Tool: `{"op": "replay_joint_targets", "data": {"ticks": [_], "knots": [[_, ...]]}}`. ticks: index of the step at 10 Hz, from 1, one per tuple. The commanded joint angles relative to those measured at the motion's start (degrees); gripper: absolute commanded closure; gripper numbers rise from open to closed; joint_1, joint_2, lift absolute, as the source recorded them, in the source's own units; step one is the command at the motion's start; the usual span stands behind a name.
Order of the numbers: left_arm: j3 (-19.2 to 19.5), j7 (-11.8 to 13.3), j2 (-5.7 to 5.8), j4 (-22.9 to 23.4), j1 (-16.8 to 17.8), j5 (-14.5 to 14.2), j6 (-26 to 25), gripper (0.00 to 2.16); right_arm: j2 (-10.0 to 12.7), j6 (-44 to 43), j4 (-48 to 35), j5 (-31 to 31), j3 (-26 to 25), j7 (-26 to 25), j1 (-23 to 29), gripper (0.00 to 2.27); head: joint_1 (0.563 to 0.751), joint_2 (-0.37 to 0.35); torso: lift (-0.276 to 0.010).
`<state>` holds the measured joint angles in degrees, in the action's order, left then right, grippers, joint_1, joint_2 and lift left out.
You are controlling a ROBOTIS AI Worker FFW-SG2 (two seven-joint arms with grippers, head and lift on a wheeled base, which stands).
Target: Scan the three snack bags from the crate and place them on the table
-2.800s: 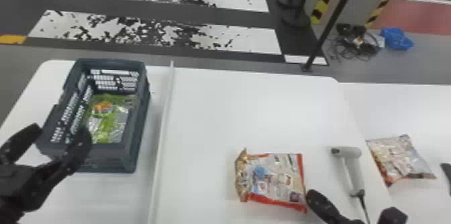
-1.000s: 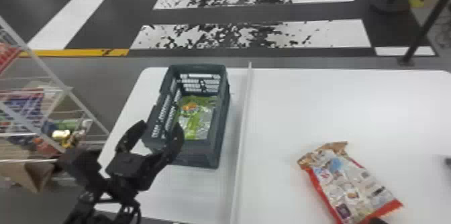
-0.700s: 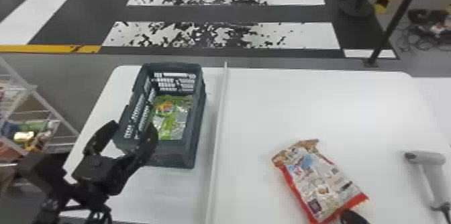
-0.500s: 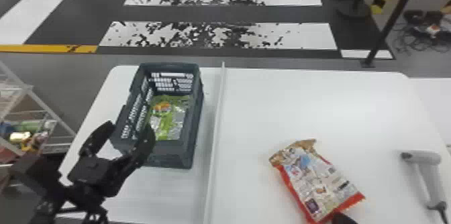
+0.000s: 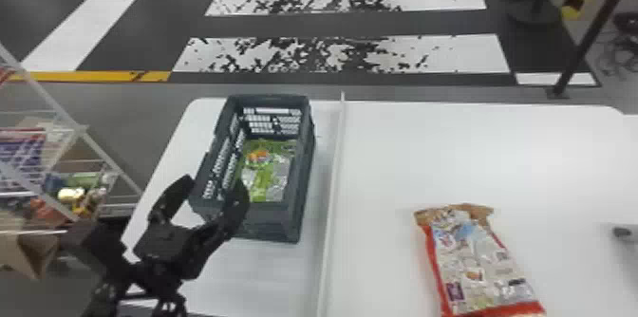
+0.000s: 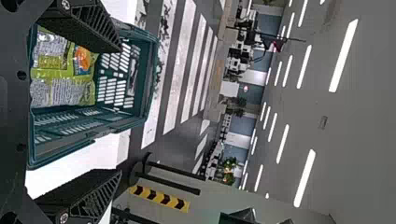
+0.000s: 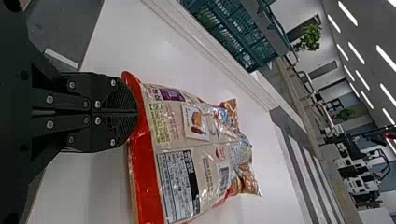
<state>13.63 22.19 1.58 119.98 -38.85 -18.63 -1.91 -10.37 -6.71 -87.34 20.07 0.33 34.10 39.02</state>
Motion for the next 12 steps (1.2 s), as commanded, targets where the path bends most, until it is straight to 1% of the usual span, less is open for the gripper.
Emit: {"op": "replay_joint_targets", "data": {"ticks": [1, 2, 3, 4, 5, 6, 7, 8, 9, 10, 11, 12], "knots": [[0.08, 0.04, 0.0, 0.08, 0.0, 0.0, 0.02, 0.08, 0.0, 0.35, -1.87, -0.2, 0.73, 0.0, 0.88, 2.17, 0.695, 0.174, -0.037], [0.26, 0.04, 0.0, 0.08, 0.0, 0.0, 0.02, 0.08, 0.0, 0.7, -6.7, 0.5, -1.03, 0.0, 3.78, 2.17, 0.695, 0.197, -0.037], [0.43, 0.04, 0.0, -0.01, 0.0, 0.0, 0.02, 0.08, 0.0, 2.46, -12.06, 2.17, -2.44, 0.09, 6.16, 2.17, 0.695, 0.199, -0.037], [0.26, 0.04, 0.0, 0.08, 0.09, 0.0, -0.16, 0.08, 0.0, 6.33, -16.02, 3.57, -2.7, 0.18, 6.68, 2.17, 0.695, 0.191, -0.037], [-0.1, -0.05, 0.0, 0.17, 0.17, 0.0, -0.16, 0.08, 0.35, 10.37, -18.04, 3.84, -1.82, 0.0, 5.19, 2.17, 0.695, 0.192, -0.037], [-0.53, -0.05, 0.0, 0.35, 0.17, 0.09, -0.16, 0.08, 1.05, 12.65, -18.13, 2.78, 0.11, -1.58, 1.94, 2.17, 0.695, 0.196, -0.037], [-0.53, 0.04, 0.09, 0.35, 0.0, 0.09, -0.16, 0.08, 1.23, 13.18, -16.81, 0.41, 2.75, -4.31, -1.23, 2.17, 0.695, 0.213, -0.037], [-0.45, 0.04, 0.09, 0.35, -0.44, 0.09, -0.16, 0.08, 1.58, 13.01, -14.96, -1.26, 4.51, -5.8, -3.78, 2.17, 0.695, 0.229, -0.037], [-0.18, 0.04, 0.09, 0.35, -0.7, 0.09, 0.02, 0.08, 2.02, 11.6, -12.85, -2.49, 5.74, -7.21, -5.8, 2.17, 0.695, 0.248, -0.037], [0.08, 0.13, 0.09, 0.35, -1.06, 0.09, 0.02, 0.08, 1.93, 7.56, -10.13, -3.11, 6.35, -8.88, -7.38, 2.17, 0.695, 0.262, -0.037], [-0.01, 0.22, 0.09, 0.35, -1.14, 0.09, 0.02, 0.08, 1.93, 3.51, -8.37, -3.37, 6.44, -10.72, -8.26, 2.17, 0.695, 0.263, -0.037], [-0.18, 0.22, 0.09, 0.26, -1.14, 0.18, 0.02, 0.08, 1.93, 1.93, -8.11, -3.37, 6.26, -12.04, -8.7, 2.17, 0.695, 0.254, -0.037]]}}
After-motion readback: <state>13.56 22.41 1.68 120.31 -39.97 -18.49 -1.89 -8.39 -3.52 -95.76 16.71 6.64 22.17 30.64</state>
